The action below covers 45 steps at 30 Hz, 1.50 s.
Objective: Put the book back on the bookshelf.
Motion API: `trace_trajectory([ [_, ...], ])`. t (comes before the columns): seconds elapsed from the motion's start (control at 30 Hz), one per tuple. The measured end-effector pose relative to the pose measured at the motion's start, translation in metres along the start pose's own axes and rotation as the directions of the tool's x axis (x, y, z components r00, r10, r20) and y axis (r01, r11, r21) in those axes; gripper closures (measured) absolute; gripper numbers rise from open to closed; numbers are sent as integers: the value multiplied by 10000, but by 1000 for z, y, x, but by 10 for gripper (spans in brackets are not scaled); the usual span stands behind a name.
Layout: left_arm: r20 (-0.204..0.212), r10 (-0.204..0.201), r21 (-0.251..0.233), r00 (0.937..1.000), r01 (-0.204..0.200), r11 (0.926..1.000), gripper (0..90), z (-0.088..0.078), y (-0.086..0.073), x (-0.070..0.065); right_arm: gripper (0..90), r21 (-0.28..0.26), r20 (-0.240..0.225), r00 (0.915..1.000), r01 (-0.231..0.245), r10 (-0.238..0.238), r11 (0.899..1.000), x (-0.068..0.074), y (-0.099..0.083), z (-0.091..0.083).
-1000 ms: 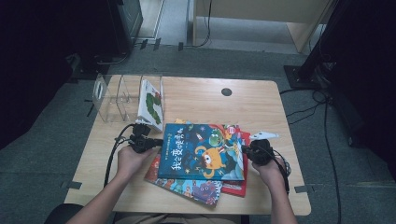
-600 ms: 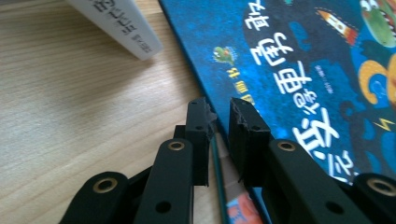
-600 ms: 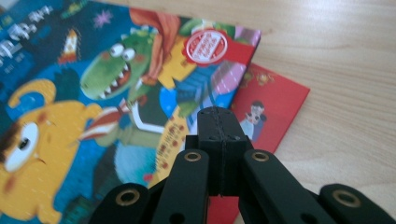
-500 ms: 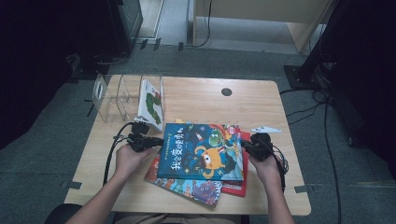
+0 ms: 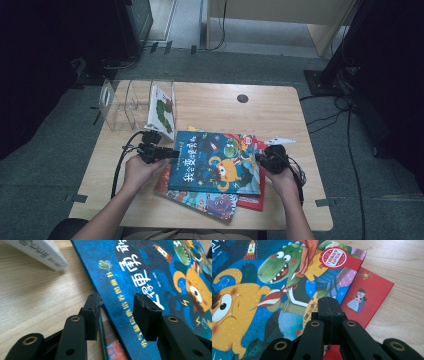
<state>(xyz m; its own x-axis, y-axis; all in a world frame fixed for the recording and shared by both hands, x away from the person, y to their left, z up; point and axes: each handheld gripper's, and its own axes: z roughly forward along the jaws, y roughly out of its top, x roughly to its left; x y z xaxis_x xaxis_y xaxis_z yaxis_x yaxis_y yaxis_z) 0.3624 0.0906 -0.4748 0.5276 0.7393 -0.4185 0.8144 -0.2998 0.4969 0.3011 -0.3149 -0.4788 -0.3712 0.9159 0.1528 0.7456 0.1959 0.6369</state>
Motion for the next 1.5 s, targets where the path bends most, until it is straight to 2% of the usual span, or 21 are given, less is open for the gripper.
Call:
trace_trajectory([
  [0.03, -4, -5, 33, 10000, 5, 10000, 565, 0, 0, 0, 900, 19, 24, 10000, -74, 74, 10000, 0, 0, 0],
  [0.23, 90, -132, 22, 9999, 132, 9999, 528, 0, 1, -1, 900, -60, 128, 9996, 237, -236, 9997, 2, -1, 0],
  [0.33, 178, -5, 43, 9998, 4, 10000, 529, -3, 2, -4, 900, -95, 222, 9988, 444, -442, 9990, 3, -2, 1],
  [0.47, 265, 54, 270, 9996, -62, 9996, 529, -2, 1, -7, 900, -176, 77, 9992, 386, -384, 9991, 1, -3, 0],
  [0.67, 276, -174, 493, 9995, 160, 9987, 507, 2, -3, -4, 900, -232, 102, 9993, 354, -352, 9991, 2, -4, 0],
  [0.73, 330, -302, 405, 9990, 288, 9988, 508, 2, -2, -2, 900, -259, 102, 9991, 419, -417, 9988, 2, -4, 0],
  [0.87, 261, -339, 334, 9991, 330, 9989, 500, 4, 1, -1, 900, -270, 152, 9983, 563, -559, 9980, 2, -4, 0],
  [1.07, -108, -192, 519, 9998, 197, 9985, 468, 11, 6, 1, 900, -346, 51, 9978, 668, -667, 9972, 1, -5, 0],
  [1.17, -236, -126, 373, 9996, 135, 9992, 462, 14, 10, -1, 900, -390, 58, 9971, 766, -765, 9963, 1, -6, 0],
  [1.33, -533, -53, 460, 9986, 77, 9989, 429, 19, 18, -2, 900, -421, 24, 9971, 762, -761, 9962, 1, -7, 0],
  [1.4, -565, -188, 563, 9982, 220, 9982, 423, 21, 21, 0, 900, -477, -17, 9970, 767, -768, 9959, 0, -7, 0],
  [1.5, -547, -117, 763, 9984, 159, 9970, 403, 25, 23, -2, 900, -515, -60, 9969, 774, -778, 9957, -1, -7, 0],
])
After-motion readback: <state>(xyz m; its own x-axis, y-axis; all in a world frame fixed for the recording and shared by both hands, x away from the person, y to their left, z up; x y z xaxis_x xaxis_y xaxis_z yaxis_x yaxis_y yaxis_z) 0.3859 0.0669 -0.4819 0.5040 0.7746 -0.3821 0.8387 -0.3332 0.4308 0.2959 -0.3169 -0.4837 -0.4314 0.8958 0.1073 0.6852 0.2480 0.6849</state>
